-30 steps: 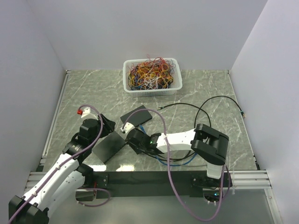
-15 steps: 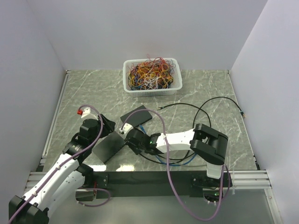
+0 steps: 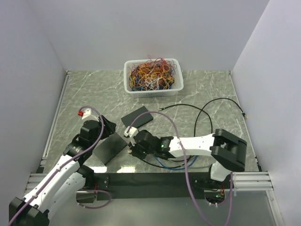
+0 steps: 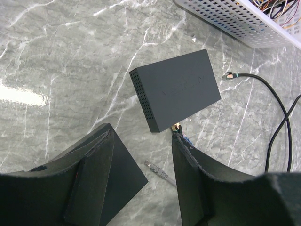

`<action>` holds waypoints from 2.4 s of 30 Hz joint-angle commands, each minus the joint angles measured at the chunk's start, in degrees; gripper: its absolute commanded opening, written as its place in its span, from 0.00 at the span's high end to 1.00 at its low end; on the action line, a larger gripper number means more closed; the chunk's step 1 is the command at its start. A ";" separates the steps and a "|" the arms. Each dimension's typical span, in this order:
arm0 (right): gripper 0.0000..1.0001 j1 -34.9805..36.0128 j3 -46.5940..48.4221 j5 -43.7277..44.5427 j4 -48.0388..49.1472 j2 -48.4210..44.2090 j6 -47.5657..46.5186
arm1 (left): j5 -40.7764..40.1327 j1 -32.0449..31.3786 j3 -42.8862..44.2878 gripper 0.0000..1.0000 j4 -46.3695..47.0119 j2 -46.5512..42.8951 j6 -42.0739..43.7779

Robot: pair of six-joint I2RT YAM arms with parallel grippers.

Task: Insert the plug into the switch port

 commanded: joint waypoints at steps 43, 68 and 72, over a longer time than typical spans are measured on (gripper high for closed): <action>1.00 -20.97 -11.24 -18.15 6.40 -20.85 13.67 | 18.77 -0.14 -4.16 0.39 17.26 -5.39 1.37; 1.00 -25.20 -14.49 -38.18 22.65 -20.74 18.16 | 26.43 -10.69 -13.66 0.44 49.71 2.16 -5.57; 1.00 -25.20 -15.10 -38.79 24.58 -21.97 19.04 | 25.72 -11.48 -13.22 0.46 49.61 4.01 -5.40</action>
